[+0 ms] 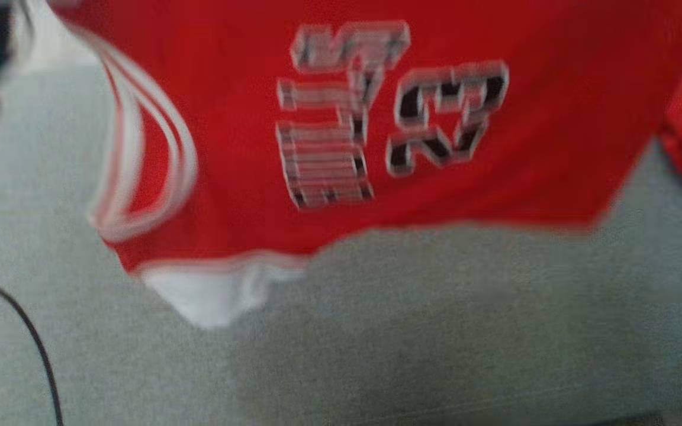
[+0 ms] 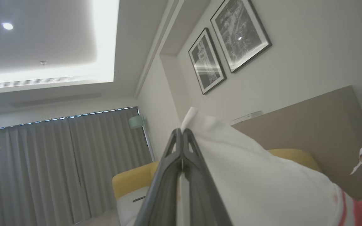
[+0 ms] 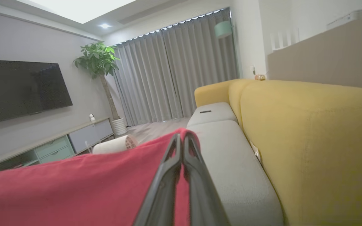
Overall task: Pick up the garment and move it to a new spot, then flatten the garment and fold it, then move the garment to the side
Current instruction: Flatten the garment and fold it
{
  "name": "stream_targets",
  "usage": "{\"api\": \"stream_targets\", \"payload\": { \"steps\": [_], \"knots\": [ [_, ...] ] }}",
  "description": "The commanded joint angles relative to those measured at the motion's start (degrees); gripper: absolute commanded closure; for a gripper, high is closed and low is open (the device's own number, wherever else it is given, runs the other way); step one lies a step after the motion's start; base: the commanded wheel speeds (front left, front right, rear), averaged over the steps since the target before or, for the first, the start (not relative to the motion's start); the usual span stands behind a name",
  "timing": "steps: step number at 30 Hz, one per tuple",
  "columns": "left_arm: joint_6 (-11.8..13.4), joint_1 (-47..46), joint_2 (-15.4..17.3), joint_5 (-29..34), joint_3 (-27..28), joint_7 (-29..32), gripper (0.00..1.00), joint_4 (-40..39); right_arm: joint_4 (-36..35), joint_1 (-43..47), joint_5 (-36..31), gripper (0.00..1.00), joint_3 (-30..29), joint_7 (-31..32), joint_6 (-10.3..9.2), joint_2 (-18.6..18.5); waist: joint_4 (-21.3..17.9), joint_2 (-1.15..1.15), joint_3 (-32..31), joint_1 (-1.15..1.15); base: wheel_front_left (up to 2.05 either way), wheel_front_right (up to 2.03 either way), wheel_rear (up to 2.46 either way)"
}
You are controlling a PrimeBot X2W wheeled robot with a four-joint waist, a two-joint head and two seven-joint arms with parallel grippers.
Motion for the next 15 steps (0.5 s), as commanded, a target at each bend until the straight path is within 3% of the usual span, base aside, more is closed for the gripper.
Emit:
{"api": "stream_targets", "payload": {
  "steps": [1, 9, 15],
  "knots": [
    [-0.3, -7.0, 2.5, 1.2, 1.8, -0.2, 1.00, 1.7, 0.4, -5.3, -1.0, 1.00, 1.7, 0.0, 0.39, -0.7, 1.3, 0.00, 7.3, 0.00, 0.00, 0.00, 0.00],
    [-0.9, -33.6, -0.5, 6.8, -0.2, -7.7, 1.00, 21.2, 17.7, -27.6, -4.7, 1.00, 6.9, -10.0, 0.39, 1.7, 0.7, 0.00, 19.4, 0.00, 0.00, 0.00, 0.00],
    [-1.1, -41.4, -3.7, 10.7, 1.3, -8.1, 1.00, 19.0, 24.7, -37.6, -5.6, 1.00, 10.3, -18.8, 0.39, 0.7, 1.5, 0.00, 25.8, 0.00, 0.00, 0.00, 0.00]
  ]
}}
